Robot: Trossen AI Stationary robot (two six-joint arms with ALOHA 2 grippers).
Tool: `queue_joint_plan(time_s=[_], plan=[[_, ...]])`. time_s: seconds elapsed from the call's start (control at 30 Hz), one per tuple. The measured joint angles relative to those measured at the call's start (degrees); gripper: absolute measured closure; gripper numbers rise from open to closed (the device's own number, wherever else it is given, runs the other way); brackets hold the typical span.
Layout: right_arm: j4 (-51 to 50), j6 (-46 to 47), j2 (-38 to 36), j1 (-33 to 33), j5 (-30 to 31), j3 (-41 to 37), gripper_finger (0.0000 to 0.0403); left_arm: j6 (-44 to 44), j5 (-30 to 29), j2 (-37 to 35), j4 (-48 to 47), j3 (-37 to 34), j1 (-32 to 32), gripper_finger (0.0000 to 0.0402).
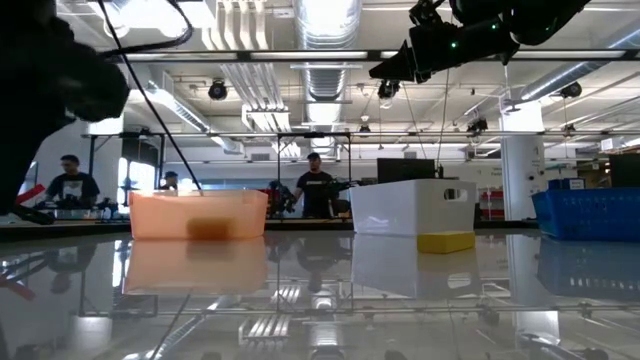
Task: Sort & place blocks by color
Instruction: Put the yellow block into the orange bin
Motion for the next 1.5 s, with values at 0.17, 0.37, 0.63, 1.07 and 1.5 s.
queue_joint_plan(time_s=[0.17,0.37,0.63,1.07,1.5], plan=[[0.01,0.0,0.0,0.0,0.02,0.0,0.033,26.37,0.39,-0.34,2.58,2.02,-0.13,0.0387],[-0.05,0.0,0.0,0.0,0.02,0.0,0.033,41.96,0.48,-0.37,1.62,0.87,0.66,0.0339],[-0.2,0.0,0.0,0.0,0.02,0.0,0.033,49.54,0.48,0.17,-0.42,0.27,-0.33,0.0227],[-0.62,0.0,0.0,0.01,0.02,0.0,0.033,59.0,4.56,0.14,0.15,0.22,-0.83,0.0179],[-0.79,-0.17,-0.01,0.01,0.02,0.0,0.033,62.22,4.28,0.62,6.26,-6.17,-0.98,0.0179]])
